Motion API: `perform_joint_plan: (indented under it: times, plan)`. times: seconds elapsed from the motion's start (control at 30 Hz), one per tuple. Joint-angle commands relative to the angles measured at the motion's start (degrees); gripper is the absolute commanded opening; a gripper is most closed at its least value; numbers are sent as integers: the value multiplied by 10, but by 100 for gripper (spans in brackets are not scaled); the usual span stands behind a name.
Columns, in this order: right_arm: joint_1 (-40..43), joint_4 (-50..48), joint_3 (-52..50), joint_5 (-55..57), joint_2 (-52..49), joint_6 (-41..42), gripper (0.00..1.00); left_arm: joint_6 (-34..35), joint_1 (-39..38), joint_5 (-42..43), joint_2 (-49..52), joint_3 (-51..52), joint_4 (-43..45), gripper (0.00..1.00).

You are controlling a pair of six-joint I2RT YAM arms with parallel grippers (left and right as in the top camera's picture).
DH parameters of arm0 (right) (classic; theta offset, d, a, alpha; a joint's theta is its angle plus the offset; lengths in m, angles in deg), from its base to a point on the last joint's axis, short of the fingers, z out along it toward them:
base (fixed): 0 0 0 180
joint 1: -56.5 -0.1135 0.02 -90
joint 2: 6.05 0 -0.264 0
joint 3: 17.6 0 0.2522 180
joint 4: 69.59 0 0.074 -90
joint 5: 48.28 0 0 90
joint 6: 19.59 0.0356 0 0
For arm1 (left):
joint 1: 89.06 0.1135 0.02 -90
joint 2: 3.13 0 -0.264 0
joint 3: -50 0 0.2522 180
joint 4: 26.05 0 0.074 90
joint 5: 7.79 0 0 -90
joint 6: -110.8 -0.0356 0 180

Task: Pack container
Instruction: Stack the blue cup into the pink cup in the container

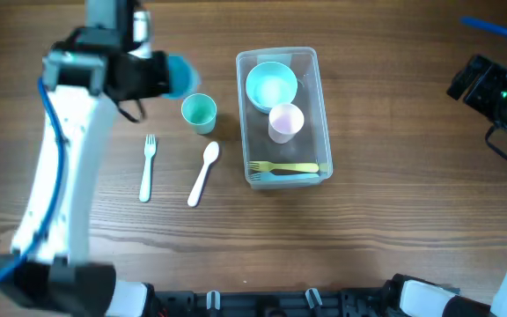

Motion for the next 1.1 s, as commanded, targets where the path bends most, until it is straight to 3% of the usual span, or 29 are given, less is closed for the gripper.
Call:
perform_joint_plan:
  times: [0.0, 0.1, 0.23, 0.6, 1.07]
  plan:
    - [1, -2, -5, -3, -3, 11, 100, -39, -120, 15, -6, -5, -2, 4]
    - [1, -2, -5, -3, -3, 11, 100, -78, -224, 9, 46, -5, 18, 4]
    - [1, -2, -5, -3, -3, 11, 100, -91, -266, 3, 113, -5, 52, 4]
    - [1, -2, -5, -3, -3, 11, 100, -104, -268, -31, 211, -5, 143, 4]
    - [1, -2, -5, -3, -3, 11, 100, -104, -250, -49, 211, -5, 120, 6]
